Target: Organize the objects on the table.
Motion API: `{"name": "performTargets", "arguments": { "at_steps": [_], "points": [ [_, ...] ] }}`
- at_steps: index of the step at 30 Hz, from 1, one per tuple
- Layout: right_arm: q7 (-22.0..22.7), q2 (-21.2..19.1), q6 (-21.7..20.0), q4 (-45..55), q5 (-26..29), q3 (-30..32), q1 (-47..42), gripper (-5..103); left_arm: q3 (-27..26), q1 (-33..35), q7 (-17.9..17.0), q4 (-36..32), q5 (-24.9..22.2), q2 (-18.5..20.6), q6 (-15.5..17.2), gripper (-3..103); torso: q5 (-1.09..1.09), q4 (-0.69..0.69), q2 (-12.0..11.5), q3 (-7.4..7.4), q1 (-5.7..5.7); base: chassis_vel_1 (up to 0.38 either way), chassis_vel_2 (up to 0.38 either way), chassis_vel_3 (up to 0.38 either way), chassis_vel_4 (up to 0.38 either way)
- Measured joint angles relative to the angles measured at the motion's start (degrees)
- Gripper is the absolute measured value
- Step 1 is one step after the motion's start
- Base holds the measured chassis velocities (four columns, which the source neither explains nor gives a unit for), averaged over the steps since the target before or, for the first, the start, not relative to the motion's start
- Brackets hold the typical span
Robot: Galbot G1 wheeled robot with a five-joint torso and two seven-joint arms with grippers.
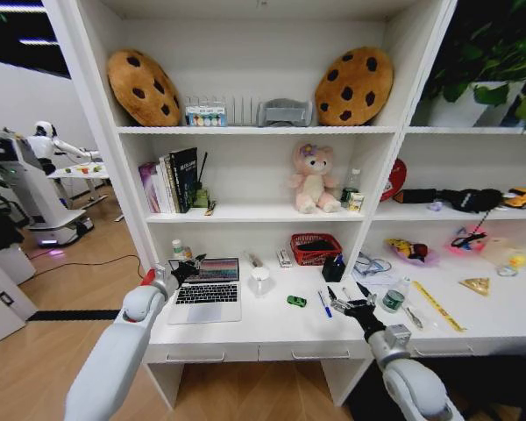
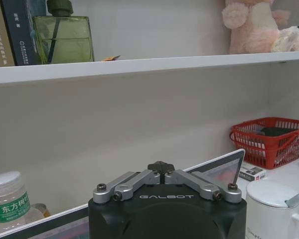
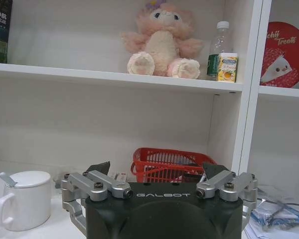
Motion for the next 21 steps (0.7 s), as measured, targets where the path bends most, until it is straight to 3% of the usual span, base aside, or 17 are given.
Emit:
{"name": "performTargets", "arguments": {
  "at_steps": [11,21],
  "points": [
    [0.05,0.74,-0.30,0.13,-0.32,-0.23,0.70,100,-1.84,2.96,1.68,-1.46,0.36,2.47,-0.66,0,0.00,0.01,0.00,0.00,0.00,0.000,0.000,0.000,0.000],
    [0.23,2.04,-0.94,-0.11,-2.62,-2.45,1.08,100,-6.58,9.26,5.12,-6.13,0.64,4.91,-2.66,0,0.00,0.01,0.00,0.00,0.00,0.000,0.000,0.000,0.000]
  ]
}}
